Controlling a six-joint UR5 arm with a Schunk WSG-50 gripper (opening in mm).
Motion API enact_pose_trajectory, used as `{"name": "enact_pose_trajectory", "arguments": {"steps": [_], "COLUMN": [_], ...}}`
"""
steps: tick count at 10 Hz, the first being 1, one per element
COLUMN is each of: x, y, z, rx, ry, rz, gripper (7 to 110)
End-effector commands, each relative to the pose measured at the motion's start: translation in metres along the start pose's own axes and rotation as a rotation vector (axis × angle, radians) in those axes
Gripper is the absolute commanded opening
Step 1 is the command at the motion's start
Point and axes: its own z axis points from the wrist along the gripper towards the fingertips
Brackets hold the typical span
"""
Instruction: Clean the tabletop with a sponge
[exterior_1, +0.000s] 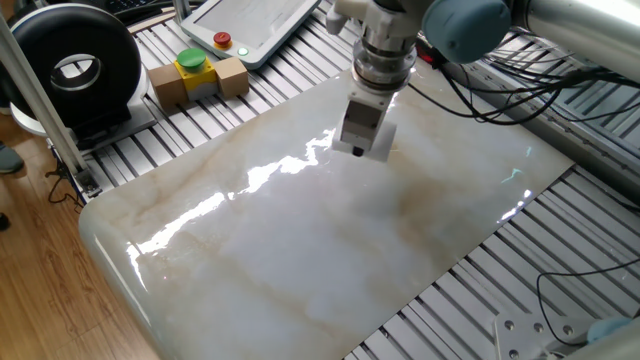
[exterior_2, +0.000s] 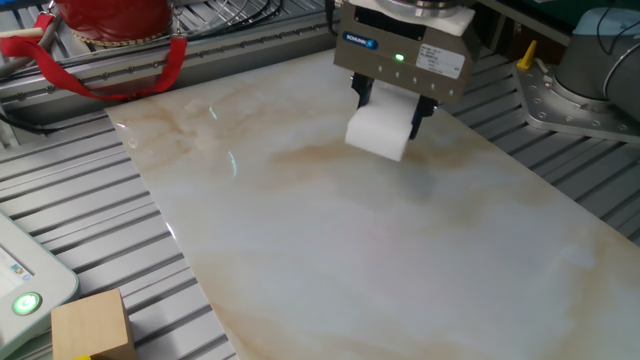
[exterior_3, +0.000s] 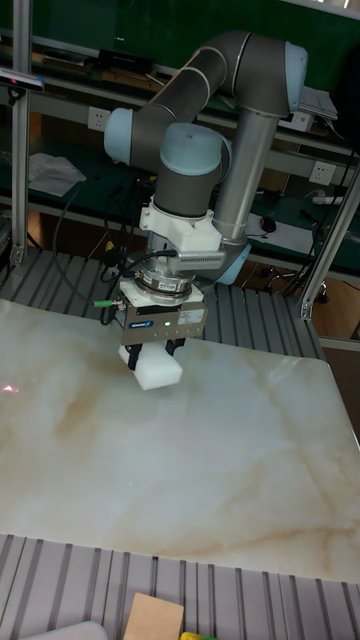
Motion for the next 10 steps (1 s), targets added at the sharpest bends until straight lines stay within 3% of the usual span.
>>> {"name": "enact_pose_trajectory", "arguments": {"steps": [1,10], "x": [-0.0119,-0.0167], "y": [0.0110,0.0159], "z": [0.0012,0.0051], "rx": [-0.035,-0.045], "ry": [-0.025,-0.019], "rz": [0.030,0.036], "gripper": [7,7]}}
